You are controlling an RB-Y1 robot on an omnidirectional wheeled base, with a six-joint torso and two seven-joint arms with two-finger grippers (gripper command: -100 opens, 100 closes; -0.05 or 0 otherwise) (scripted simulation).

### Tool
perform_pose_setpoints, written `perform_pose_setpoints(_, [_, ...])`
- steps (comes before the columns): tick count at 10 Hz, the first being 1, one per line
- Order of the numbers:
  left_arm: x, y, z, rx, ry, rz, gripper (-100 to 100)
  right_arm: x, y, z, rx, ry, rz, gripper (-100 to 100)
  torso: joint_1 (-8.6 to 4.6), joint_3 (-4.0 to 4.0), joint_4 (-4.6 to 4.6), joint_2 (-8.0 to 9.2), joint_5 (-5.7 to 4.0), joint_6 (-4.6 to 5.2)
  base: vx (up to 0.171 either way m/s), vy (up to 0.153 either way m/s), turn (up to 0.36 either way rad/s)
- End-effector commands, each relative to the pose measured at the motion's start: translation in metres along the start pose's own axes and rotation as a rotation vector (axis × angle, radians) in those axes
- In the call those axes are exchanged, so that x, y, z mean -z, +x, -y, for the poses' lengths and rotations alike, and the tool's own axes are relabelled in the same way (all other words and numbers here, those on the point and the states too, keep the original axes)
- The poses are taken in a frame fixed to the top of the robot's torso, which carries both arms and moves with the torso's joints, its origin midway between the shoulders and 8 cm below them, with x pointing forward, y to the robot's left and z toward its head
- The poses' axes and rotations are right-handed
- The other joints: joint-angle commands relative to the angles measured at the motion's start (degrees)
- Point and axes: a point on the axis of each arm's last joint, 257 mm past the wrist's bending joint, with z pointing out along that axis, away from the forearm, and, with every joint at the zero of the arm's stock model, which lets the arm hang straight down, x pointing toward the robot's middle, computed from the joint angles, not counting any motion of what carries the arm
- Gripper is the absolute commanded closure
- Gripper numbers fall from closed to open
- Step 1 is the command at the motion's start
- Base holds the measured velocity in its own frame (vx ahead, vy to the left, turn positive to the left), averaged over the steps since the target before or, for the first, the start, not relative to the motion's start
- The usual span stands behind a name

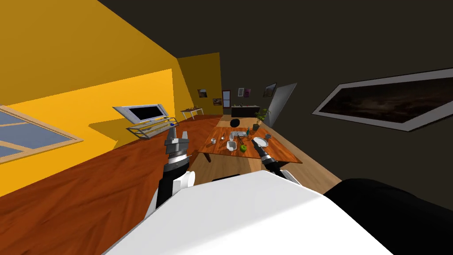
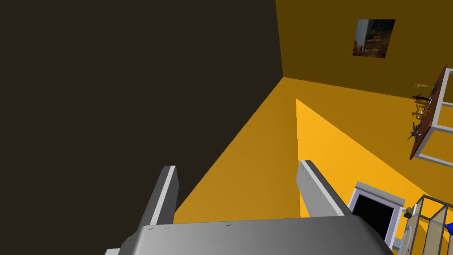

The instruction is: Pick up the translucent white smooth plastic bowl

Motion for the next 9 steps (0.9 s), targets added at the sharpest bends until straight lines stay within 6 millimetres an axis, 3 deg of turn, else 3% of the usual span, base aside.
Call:
perform_pose_setpoints(1, [0.0,0.0,0.0,0.0,0.0,0.0,0,0.013,0.007,0.034,0.105,0.069,-0.062,-100,0.0,0.0,0.0,0.0,0.0,0.0,0.006,-0.012,0.344])
perform_pose_setpoints(4, [0.0,0.0,0.0,0.0,0.0,0.0,0,0.051,0.018,0.101,0.309,0.197,-0.201,-100,-0.04,-0.02,0.0,-0.04,0.0,-0.01,0.009,-0.016,0.328])
perform_pose_setpoints(5, [0.0,0.0,0.0,0.0,0.0,0.0,0,0.052,0.019,0.103,0.321,0.2,-0.208,-100,-0.02,-0.02,-0.01,-0.03,0.01,0.0,0.008,-0.01,0.111])
perform_pose_setpoints(7, [0.0,0.0,0.0,0.0,0.0,0.0,0,0.08,0.02,0.143,0.451,0.271,-0.301,-100,0.06,-0.03,0.0,-0.05,0.01,-0.01,0.012,0.012,0.264])
perform_pose_setpoints(8, [0.0,0.0,0.0,0.0,0.0,0.0,0,0.084,0.021,0.148,0.461,0.282,-0.309,-100,0.1,-0.03,-0.01,-0.06,0.02,0.01,0.011,0.009,0.131])
perform_pose_setpoints(9, [0.0,0.0,0.0,0.0,0.0,0.0,0,0.101,0.021,0.169,0.529,0.319,-0.361,-100,0.1,-0.03,-0.01,-0.06,0.02,0.02,0.012,0.016,0.236])
